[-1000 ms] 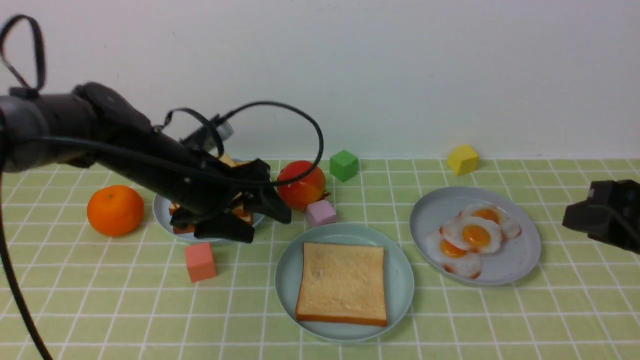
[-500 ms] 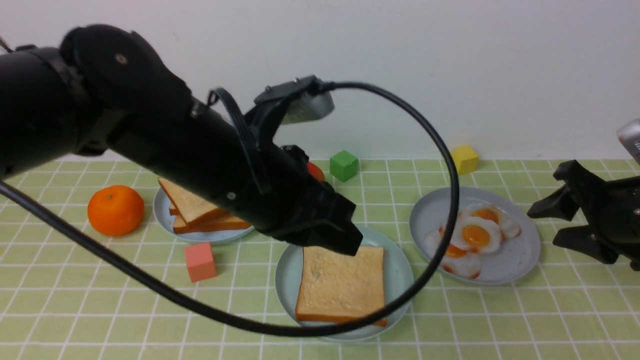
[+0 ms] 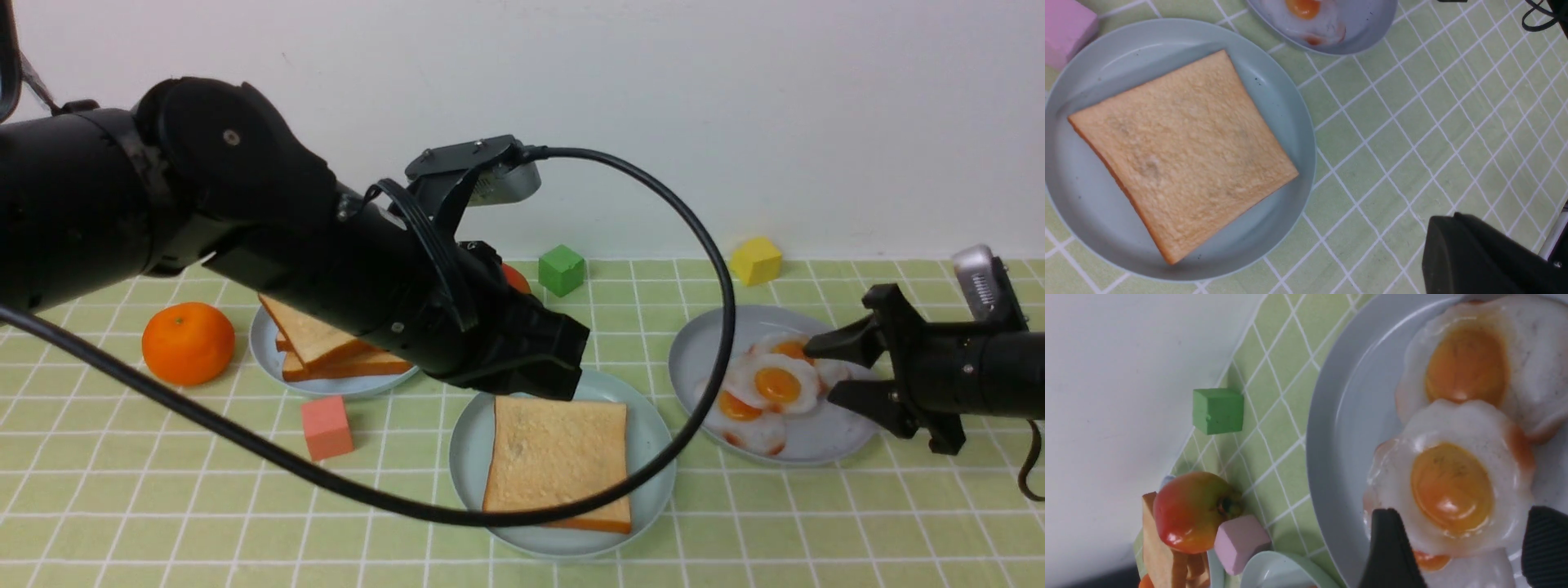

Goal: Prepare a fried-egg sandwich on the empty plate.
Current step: Use the right arm to grab a fried egg

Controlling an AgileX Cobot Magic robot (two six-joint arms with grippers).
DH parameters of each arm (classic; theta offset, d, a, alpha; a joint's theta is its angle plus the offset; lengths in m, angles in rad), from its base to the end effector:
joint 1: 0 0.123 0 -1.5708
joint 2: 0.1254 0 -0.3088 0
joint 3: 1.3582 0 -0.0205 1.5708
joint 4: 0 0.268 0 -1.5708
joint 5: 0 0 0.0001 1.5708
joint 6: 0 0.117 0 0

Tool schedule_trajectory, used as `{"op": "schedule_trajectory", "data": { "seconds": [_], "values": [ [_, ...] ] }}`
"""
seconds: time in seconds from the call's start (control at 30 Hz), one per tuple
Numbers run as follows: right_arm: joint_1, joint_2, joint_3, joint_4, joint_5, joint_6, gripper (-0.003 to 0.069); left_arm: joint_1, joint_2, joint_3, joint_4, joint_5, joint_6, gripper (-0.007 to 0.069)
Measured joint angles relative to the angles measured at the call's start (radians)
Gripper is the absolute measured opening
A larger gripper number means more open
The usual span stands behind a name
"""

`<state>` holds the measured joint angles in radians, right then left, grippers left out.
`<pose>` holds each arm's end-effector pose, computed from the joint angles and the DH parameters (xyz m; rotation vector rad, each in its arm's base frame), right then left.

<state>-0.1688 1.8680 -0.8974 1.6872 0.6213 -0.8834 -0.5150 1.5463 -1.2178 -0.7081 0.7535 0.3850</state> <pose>0.3850 0.0031 0.1420 0.8804 2.2623 1.0419 0.2915 -0.2249 0.3066 0.6371 2.4167 -0.8618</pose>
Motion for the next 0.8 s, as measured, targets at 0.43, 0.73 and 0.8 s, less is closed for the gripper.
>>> {"op": "schedule_trajectory", "data": {
  "seconds": [0.43,0.73,0.8],
  "values": [
    [0.000,0.036,-0.001,0.018,-0.040,-0.009,0.0436,0.000,0.000,0.001,0.038,0.013,-0.003,-0.0013],
    [0.000,0.140,-0.025,0.057,0.066,-0.014,0.0306,0.000,0.002,0.001,0.043,0.024,-0.004,-0.0013],
    [0.000,0.149,-0.025,0.059,0.073,-0.017,0.0238,0.000,0.002,0.001,0.047,0.030,-0.004,-0.0013]
  ]
}}
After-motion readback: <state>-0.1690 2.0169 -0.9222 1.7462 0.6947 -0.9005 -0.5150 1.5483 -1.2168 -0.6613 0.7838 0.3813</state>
